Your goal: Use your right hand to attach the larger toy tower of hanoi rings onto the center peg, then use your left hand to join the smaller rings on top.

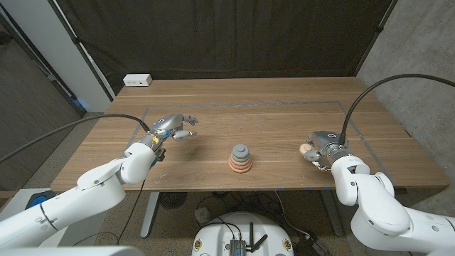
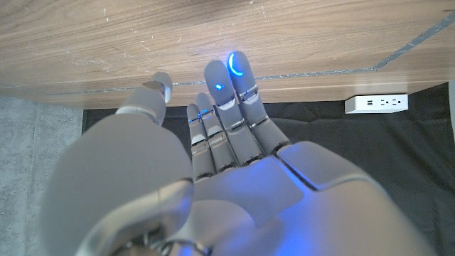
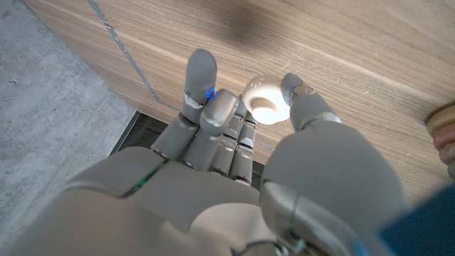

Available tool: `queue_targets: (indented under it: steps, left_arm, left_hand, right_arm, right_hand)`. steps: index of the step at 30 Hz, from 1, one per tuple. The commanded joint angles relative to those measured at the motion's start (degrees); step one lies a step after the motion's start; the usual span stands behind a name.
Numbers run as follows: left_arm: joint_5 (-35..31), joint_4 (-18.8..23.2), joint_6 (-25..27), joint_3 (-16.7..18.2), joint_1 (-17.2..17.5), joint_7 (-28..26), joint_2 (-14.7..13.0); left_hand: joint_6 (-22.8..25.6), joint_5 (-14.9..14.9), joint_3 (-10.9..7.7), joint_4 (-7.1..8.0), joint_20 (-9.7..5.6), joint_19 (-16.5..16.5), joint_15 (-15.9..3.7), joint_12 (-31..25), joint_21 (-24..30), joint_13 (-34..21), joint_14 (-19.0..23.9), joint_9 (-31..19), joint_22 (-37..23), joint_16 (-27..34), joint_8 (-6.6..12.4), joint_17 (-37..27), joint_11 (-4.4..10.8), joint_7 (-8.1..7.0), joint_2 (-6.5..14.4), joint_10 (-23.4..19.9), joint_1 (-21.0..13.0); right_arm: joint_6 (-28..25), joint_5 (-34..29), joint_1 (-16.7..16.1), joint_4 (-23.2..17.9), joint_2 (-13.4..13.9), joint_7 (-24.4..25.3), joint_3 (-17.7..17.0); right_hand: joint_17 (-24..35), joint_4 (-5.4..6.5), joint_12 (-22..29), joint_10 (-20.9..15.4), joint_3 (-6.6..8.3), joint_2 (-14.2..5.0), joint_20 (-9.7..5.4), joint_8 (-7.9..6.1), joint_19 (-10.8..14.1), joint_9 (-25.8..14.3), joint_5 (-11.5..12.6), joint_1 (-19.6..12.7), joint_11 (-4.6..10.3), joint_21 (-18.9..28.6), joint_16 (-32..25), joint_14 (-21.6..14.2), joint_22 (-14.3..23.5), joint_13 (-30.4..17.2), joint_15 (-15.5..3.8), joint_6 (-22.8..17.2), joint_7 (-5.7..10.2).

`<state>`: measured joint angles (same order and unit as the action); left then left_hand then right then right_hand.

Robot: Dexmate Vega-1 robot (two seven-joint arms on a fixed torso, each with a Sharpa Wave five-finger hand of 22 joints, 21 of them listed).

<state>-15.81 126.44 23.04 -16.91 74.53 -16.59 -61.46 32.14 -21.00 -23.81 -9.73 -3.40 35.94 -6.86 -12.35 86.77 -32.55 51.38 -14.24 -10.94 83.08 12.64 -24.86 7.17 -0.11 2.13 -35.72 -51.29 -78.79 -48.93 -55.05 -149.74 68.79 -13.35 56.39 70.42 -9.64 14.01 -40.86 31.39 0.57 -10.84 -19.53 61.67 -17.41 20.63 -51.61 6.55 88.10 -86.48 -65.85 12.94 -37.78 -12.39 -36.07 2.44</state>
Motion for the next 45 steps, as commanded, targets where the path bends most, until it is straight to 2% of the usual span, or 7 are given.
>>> queue_targets:
  steps: [1, 16, 22, 30, 45]
  left_arm:
    - [0.1, 0.0, -0.6, 0.7, 0.6, -0.7, 0.0]
    - [0.7, -0.1, -1.5, 2.2, 2.8, -2.0, 0.3]
    - [0.9, 0.1, -1.7, 3.2, 3.9, -2.5, 0.2]
    - [0.4, 0.2, -2.3, 3.4, 4.3, -2.8, 0.5]
    - [-0.7, 1.2, -0.7, 3.5, 5.0, -2.2, 0.5]
  left_hand:
    - [0.6, -0.2, -0.48, 0.03, -8.01, 0.1, -5.75, 0.2, 0.1, -0.1, 0.3, -0.3, -0.1, 0.0, -0.16, -0.1, -0.04, -0.01, 0.2, -0.3, 0.1]
    - [0.6, -0.2, -0.62, 0.01, -7.95, 0.1, -5.75, 0.2, 0.2, -0.1, 0.3, -0.3, -0.1, 0.0, -0.21, -0.1, -0.02, -0.05, 0.1, -0.5, 0.1]
    - [0.6, -0.2, -0.67, 0.01, -8.03, 0.1, -5.74, 0.3, 0.2, -0.1, 0.3, -0.4, -0.1, 0.0, -0.22, -0.1, -0.10, -0.06, 0.1, -0.3, 0.1]
    - [0.7, -0.2, -0.76, 0.01, -8.01, 0.1, -5.74, 0.3, 0.3, -0.1, 0.2, -0.4, -0.1, 0.0, -0.23, 0.0, 0.07, -0.13, 0.0, -0.4, 0.1]
    - [0.7, -0.2, -0.97, 0.01, -8.02, 0.0, -5.75, 0.4, 0.4, -0.2, 0.3, -0.5, -0.1, 0.0, -0.29, 0.0, 0.03, -0.06, -0.1, -0.5, 0.1]
  right_arm:
    - [2.8, 0.3, -1.9, -1.6, 0.3, 0.8, -2.4]
    - [8.3, -2.3, -5.2, -2.6, -0.4, -0.7, -6.0]
    - [12.2, -0.1, -8.1, -2.9, -0.9, 0.9, -10.0]
    - [16.2, -0.9, -9.9, -2.9, -2.5, 0.9, -12.2]
    - [22.1, -1.1, -14.1, -3.5, -3.3, 0.7, -17.9]
  right_hand:
    - [0.1, 0.29, -0.1, -1.9, 0.95, -1.39, -1.80, -0.39, 0.4, -0.1, 0.3, -0.6, 0.98, -0.1, -0.4, -0.5, 0.1, -0.2, -0.09, -2.3, 1.01]
    - [0.1, 0.18, -0.4, -2.0, 1.21, -1.46, -1.80, -0.45, 0.8, -0.1, 0.7, -0.6, 1.00, -0.2, -0.8, -0.6, 0.1, -0.6, -0.08, -2.5, 1.07]
    - [0.1, 0.15, -0.5, -2.1, 1.28, -1.46, -1.80, -0.47, 0.7, 0.0, 0.8, -0.6, 0.93, -0.3, -0.9, -0.7, 0.0, -0.7, -0.08, -2.5, 1.01]
    - [0.1, 0.10, -0.6, -2.1, 1.40, -1.52, -1.82, -0.42, 0.8, 0.0, 0.9, -0.7, 0.91, -0.4, -1.1, -0.7, 0.0, -0.8, -0.08, -2.4, 0.93]
    - [0.1, 0.01, -0.8, -2.4, 1.65, -1.61, -1.81, -0.55, 1.1, 0.0, 1.1, -1.0, 0.79, -0.4, -1.3, -0.7, 0.1, -1.0, -0.07, -2.8, 0.82]
